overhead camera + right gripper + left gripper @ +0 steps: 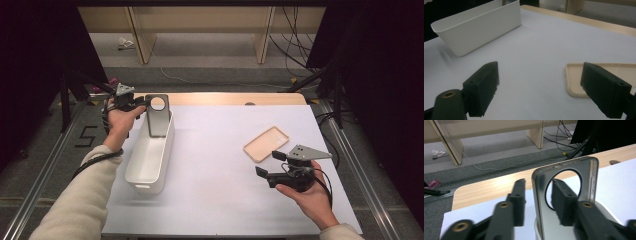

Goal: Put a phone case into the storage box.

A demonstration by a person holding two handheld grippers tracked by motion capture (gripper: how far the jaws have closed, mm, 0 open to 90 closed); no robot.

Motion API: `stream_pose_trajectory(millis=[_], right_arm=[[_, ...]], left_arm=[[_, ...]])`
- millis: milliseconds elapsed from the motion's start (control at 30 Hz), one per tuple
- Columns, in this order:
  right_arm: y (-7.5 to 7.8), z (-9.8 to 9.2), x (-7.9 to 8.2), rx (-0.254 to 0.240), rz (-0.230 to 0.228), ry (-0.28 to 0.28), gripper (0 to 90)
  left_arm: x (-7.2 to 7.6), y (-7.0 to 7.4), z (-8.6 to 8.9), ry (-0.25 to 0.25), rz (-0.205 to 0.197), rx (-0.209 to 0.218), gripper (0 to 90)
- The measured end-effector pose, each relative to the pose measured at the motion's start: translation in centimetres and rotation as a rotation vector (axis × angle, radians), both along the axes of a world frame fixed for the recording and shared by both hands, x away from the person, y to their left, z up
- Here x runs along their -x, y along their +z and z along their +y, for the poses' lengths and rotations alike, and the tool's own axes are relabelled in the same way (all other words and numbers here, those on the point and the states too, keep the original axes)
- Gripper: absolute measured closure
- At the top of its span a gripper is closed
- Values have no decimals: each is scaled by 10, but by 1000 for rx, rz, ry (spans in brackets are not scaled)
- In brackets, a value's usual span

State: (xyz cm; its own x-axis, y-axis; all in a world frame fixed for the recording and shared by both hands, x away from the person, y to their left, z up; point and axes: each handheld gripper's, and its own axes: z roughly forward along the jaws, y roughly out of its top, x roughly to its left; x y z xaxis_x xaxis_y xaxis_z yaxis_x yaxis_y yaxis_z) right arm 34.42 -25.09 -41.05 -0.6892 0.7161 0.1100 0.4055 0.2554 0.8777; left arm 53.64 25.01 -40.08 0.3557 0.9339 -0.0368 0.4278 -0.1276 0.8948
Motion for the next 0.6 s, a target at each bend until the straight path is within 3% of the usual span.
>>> stream_pose_trajectory(millis=[67,167,400,600], right_arm=[[0,0,0,1,1,0,161],[-1,0,-1,5,2,-3,161],[-1,1,-2,21,-2,-3,161],[-3,1,-7,43,-10,-26,161]], left_arm=[[5,4,1,-7,-15,-1,544],[14,7,2,-10,-2,27,431],[43,10,3,-40,19,50,160],[78,8,4,-74,22,87,71]])
